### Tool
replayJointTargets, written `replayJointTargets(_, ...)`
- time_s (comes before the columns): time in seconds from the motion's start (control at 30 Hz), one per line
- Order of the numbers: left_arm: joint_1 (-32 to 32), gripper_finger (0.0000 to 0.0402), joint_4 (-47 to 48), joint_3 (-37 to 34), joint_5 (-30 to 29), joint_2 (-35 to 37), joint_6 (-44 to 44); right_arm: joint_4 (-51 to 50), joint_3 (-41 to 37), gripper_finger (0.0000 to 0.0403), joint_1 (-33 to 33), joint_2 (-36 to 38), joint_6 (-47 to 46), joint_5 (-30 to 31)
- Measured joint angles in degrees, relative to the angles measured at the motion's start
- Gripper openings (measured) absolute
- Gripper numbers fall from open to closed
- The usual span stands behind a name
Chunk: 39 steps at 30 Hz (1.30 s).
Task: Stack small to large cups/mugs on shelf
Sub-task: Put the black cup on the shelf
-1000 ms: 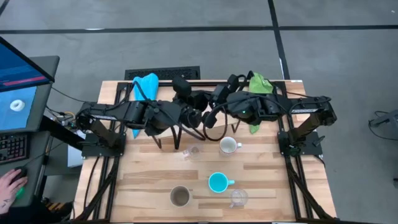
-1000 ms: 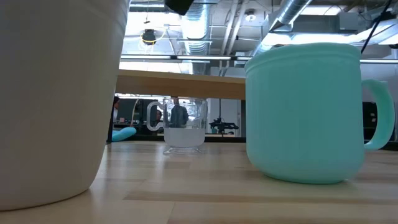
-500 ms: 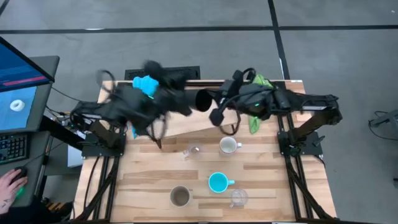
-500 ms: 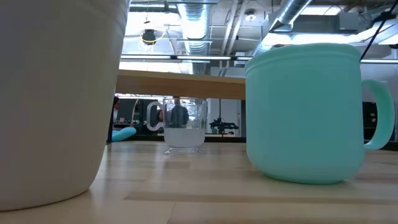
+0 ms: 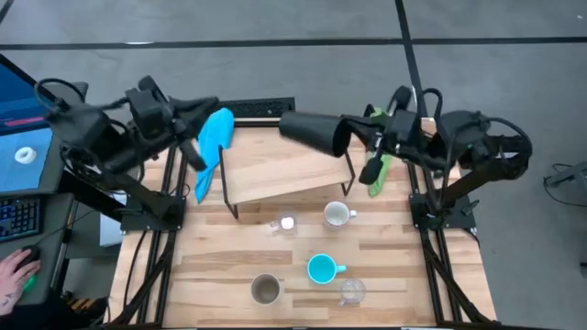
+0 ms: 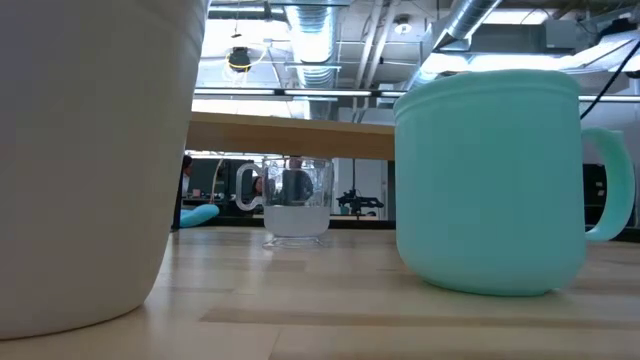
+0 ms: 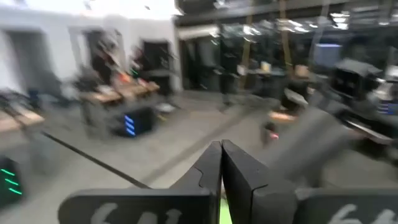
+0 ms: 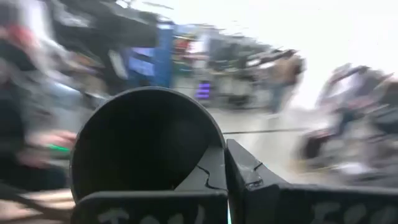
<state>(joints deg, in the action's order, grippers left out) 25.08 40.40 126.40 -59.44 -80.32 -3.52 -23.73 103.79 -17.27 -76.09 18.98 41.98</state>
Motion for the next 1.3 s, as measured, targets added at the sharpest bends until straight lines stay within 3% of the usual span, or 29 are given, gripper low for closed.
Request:
replayJointTargets(0.13,0.0,0.0000,7.5,-2.1,1.2,0.2,9.0,7.4,0.1,0.0003,-2.7,-3.0,17.9,14.3)
replayJointTargets(0.27,0.0,0.0000,9.1,-3.0,1.2,-0.7,11.9,16.2,0.0,0.0003,-3.2,-7.6,34.5,22.1)
replayJointTargets(0.43,-0.1,0.0000,8.1,-3.0,0.0,-1.9,12.6,23.7,0.0,0.0003,-2.1,-12.4,46.0,24.3)
replayJointTargets(0.63,-0.1,0.0000,8.1,-3.0,-1.2,-1.9,13.2,26.6,0.0,0.0003,-1.4,-14.1,48.7,23.0)
replayJointTargets(1.0,-0.1,0.0000,8.1,-3.0,-1.2,-1.7,9.8,26.1,0.0,0.0003,-11.0,-1.6,25.6,6.4)
replayJointTargets(1.1,-0.1,0.0000,8.1,-3.0,-1.0,-1.8,8.2,25.3,0.0,0.0003,-13.2,1.9,18.0,-3.7)
replayJointTargets(1.3,-0.1,0.0000,8.1,-2.9,1.8,-1.8,4.4,21.5,0.0,0.0010,-14.6,7.2,5.8,-29.6)
